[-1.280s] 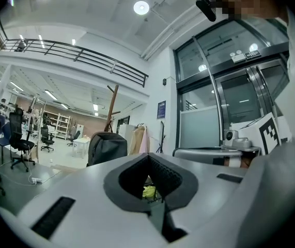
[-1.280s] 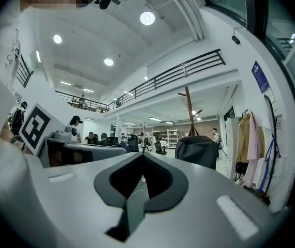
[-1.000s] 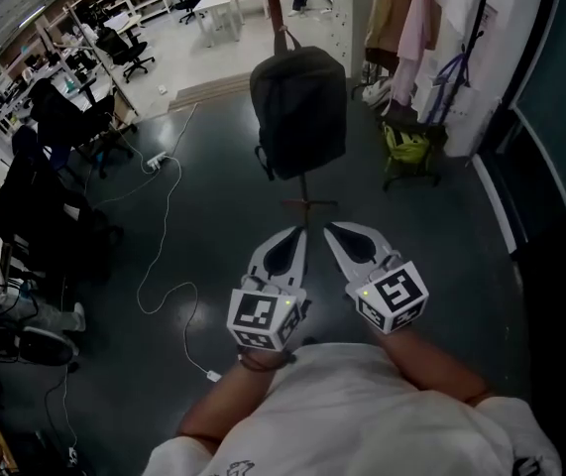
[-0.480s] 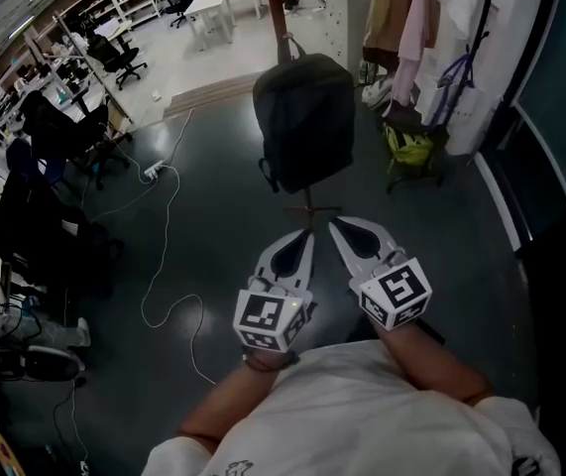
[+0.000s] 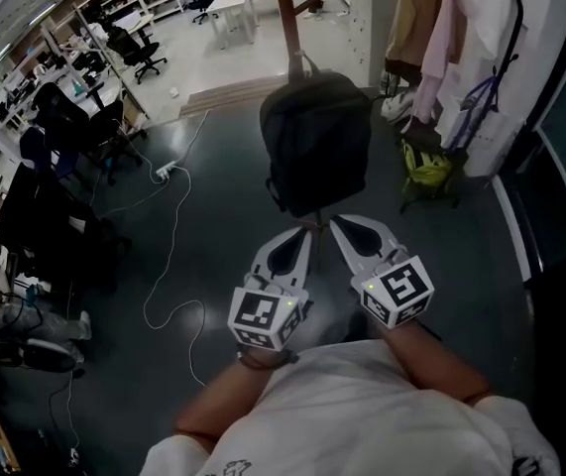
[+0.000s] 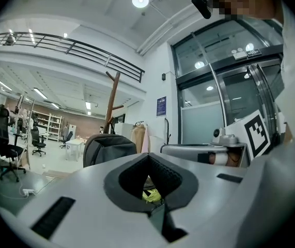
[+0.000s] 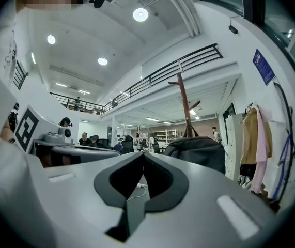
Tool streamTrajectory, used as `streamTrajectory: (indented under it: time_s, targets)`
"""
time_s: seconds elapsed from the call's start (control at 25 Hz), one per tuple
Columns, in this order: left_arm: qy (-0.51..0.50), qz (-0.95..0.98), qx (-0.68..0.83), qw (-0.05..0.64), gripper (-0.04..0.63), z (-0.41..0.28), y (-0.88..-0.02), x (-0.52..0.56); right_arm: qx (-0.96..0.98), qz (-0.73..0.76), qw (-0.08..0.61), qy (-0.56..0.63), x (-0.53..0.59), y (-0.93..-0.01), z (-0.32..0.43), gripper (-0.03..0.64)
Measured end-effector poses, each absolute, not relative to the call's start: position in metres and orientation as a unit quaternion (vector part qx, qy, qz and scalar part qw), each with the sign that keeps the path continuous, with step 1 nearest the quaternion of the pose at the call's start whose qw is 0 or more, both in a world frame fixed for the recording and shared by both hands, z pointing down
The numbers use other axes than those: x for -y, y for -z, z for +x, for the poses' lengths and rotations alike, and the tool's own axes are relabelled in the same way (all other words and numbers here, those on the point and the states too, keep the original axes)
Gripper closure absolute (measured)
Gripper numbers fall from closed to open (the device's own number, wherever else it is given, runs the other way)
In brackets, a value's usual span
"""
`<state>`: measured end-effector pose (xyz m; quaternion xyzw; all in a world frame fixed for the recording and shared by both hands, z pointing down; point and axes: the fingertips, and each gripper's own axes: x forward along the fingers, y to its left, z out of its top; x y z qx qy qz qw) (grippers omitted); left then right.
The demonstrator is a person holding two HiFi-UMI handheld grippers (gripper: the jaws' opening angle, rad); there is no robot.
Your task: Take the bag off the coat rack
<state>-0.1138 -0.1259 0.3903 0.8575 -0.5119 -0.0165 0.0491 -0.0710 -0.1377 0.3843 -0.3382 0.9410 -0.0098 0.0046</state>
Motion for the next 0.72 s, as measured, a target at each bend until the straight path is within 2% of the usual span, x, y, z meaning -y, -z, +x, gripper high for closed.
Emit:
streamTrajectory:
  time_s: [0.72]
  targets:
    - [0.026,0.813,0.580,0.048,0.594,-0.085,-0.383,0.283,-0.969,-0.248,0.010,0.018,0.304,-0.376,-0.040,0.617]
